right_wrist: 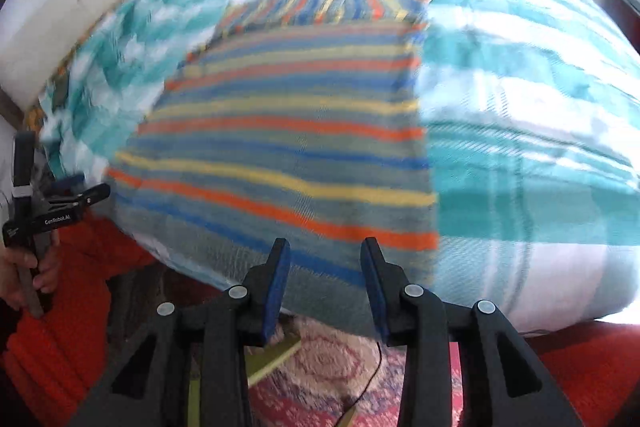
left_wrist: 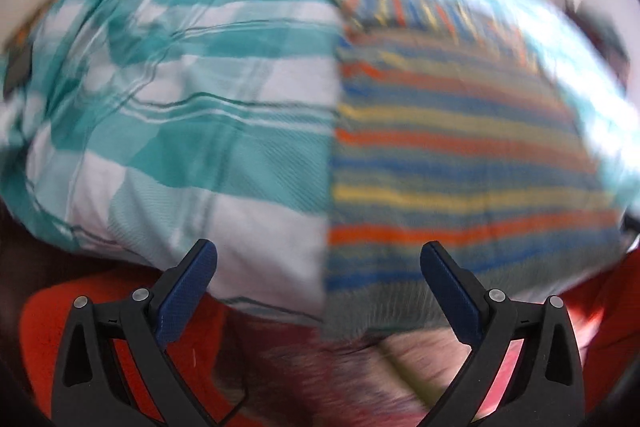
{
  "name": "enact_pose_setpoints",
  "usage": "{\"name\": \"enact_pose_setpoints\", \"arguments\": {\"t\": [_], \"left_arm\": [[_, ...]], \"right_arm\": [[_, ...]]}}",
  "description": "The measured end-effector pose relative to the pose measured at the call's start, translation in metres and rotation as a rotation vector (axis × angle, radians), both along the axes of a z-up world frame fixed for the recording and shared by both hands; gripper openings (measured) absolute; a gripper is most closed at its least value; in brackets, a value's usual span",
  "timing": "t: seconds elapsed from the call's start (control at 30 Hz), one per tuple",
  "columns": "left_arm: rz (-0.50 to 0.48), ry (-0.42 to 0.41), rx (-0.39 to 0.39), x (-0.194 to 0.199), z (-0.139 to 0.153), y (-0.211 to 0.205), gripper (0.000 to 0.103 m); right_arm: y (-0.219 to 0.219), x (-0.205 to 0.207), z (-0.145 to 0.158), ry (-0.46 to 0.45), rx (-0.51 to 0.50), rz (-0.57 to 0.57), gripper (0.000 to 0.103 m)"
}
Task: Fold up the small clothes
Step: 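Move both open grippers to the sweater hem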
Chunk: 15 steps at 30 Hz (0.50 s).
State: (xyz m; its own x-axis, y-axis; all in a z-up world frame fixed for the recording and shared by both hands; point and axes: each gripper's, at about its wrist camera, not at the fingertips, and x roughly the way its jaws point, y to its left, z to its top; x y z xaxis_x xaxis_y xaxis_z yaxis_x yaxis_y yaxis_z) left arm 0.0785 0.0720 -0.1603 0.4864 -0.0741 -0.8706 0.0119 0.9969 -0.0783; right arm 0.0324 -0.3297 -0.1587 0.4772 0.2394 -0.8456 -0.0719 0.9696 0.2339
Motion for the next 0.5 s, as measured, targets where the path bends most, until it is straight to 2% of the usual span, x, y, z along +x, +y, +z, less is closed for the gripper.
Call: {"name": "enact_pose_setpoints", "arguments": {"t": [0.1,0.13,0.23,0.27,0.37,0.43,0.5], "left_arm": [[0.085,0.010,-0.175,0.011,0.009,0.042,0.101],[0.097,0.025,-0.208,0.015,0.009,0.049,0.101],[0.044,0.118,-0.304,0.021,-0.001,0.052,0.098],[0.016,0.144,-0.322,0.021,-0.005,0.047,0.092],[-0.087,0.219,-0.313,0.020,-0.020,0.020,0.076],[-0.117,0.243,-0.275,0.019,-0.031,0.003,0.074],[-0.121,0.257,-0.250,0.019,-0.038,-0.007,0.073]], "right_arm": [[-0.038,-0.005,0.020,-0.056,0.052,-0.104,0.046],[-0.057,-0.006,0.025,-0.063,0.078,-0.149,0.047],[-0.097,-0.006,0.030,-0.046,0.157,-0.228,0.047],[-0.108,-0.007,0.030,-0.035,0.193,-0.244,0.047],[-0.120,-0.006,0.019,0.051,0.315,-0.222,0.047],[-0.117,-0.004,0.003,0.129,0.402,-0.182,0.047],[-0.108,-0.002,-0.013,0.194,0.408,-0.147,0.047]]}}
